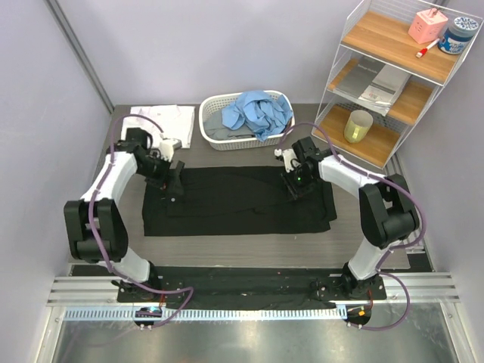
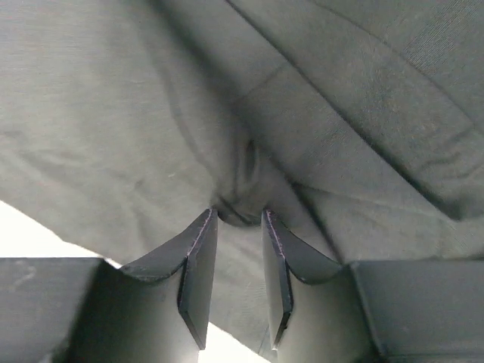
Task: Fold and stack the long sleeve shirts
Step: Fold the shirt
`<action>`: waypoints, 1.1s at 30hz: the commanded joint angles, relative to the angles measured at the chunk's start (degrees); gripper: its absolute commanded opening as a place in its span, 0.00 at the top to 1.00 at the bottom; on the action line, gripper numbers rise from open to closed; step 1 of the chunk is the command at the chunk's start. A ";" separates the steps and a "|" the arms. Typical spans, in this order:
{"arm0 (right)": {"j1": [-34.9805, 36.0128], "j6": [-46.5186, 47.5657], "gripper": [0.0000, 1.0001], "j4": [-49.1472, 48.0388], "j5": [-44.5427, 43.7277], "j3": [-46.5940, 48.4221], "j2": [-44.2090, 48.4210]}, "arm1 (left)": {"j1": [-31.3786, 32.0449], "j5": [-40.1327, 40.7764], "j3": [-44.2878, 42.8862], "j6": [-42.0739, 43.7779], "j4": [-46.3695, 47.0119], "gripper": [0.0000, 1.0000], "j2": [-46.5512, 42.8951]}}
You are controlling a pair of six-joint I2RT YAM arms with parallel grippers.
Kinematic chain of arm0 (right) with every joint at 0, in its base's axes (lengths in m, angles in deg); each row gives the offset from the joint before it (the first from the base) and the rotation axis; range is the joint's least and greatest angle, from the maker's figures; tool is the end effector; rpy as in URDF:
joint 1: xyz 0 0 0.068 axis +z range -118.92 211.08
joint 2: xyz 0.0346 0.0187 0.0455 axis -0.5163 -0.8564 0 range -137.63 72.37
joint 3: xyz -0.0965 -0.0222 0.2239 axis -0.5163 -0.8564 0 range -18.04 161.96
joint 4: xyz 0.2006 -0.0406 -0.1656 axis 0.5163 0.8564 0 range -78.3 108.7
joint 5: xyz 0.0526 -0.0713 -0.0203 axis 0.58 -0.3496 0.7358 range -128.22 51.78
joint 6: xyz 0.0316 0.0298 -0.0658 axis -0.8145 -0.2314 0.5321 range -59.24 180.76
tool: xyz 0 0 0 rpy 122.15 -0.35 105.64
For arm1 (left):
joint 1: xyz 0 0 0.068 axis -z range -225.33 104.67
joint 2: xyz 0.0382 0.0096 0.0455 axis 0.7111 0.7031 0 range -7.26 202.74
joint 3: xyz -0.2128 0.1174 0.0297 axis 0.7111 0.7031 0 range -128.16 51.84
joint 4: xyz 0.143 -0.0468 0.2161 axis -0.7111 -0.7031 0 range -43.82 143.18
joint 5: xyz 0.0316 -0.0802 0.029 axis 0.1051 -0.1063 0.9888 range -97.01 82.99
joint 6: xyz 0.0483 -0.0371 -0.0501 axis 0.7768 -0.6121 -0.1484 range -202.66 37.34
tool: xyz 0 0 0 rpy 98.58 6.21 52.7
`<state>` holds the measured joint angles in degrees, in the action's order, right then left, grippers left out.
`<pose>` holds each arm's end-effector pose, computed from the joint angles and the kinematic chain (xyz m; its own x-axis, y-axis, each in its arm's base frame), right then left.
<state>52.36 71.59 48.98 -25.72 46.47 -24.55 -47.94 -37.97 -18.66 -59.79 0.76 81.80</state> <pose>0.3092 0.1360 0.1337 -0.7786 -0.5001 -0.3791 -0.5810 0.8028 0.1340 0.3137 -0.0205 0.2019 -0.8203 0.2962 -0.4893 0.4853 0.8131 -0.3214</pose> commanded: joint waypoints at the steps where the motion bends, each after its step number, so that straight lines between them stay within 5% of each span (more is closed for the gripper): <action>1: 0.08 -0.37 0.64 -3.44 -3.43 -0.88 -1.95 | 4.09 8.71 2.29 3.49 1.36 0.15 2.34; 8: 0.17 -0.63 0.64 -2.30 -5.53 -2.20 -0.64 | 7.10 21.10 4.57 6.48 4.95 0.25 12.80; 14: -0.01 0.25 0.63 1.12 -6.87 -0.80 -0.37 | 6.30 24.19 7.92 8.41 7.43 0.30 13.25; 33: -1.85 4.81 0.64 0.78 -12.14 -1.58 -8.01 | 5.95 13.82 4.23 10.52 -4.62 0.18 2.26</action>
<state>52.60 73.25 51.67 -33.75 46.53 -29.89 -41.60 -20.62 -12.10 -49.39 -0.57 86.17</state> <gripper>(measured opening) 0.365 0.816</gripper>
